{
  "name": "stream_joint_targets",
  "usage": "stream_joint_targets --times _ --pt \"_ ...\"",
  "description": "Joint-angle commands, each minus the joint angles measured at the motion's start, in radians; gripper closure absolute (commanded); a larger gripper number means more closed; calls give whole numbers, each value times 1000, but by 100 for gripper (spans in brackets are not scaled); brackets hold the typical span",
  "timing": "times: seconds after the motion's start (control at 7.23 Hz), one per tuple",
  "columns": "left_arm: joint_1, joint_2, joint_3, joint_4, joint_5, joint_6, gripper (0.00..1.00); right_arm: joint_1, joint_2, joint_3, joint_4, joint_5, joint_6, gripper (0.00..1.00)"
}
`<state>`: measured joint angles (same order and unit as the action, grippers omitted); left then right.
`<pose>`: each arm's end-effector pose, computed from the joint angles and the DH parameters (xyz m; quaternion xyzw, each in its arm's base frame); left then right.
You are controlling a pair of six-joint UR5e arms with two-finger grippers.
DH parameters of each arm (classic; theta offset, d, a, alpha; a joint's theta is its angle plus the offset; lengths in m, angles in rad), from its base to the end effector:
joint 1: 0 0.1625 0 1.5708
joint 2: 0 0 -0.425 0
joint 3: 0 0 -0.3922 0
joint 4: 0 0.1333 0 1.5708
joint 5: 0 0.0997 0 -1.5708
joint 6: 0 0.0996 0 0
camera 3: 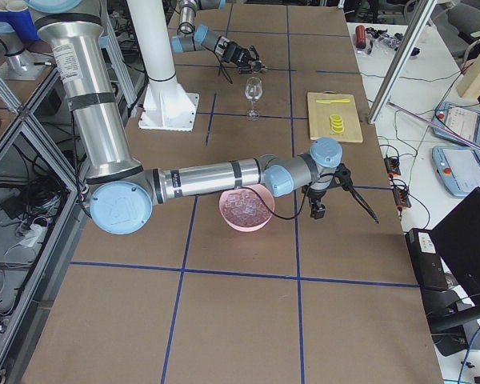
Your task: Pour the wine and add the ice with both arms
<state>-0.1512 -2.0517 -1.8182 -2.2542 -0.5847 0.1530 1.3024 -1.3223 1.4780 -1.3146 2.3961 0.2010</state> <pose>0.5204 -0.2981 0.1885 0.6738 0.0478 0.2576 0.6909 -0.1039 -0.6045 0.5356 0.0909 -0.4254 -0.1122 0.8934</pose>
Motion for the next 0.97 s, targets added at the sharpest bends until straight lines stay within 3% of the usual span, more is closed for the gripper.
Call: stream_joint_targets --times 0.0,0.41,0.83 --pt "-5 -8 -3 80 -27 69 100 0 0 1 0 0 0 0" --pt "-33 -22 -64 290 -145 73 100 0 0 -1 0 0 0 0" --pt "-36 -24 -84 294 -149 188 100 -2 0 -1 0 0 0 0"
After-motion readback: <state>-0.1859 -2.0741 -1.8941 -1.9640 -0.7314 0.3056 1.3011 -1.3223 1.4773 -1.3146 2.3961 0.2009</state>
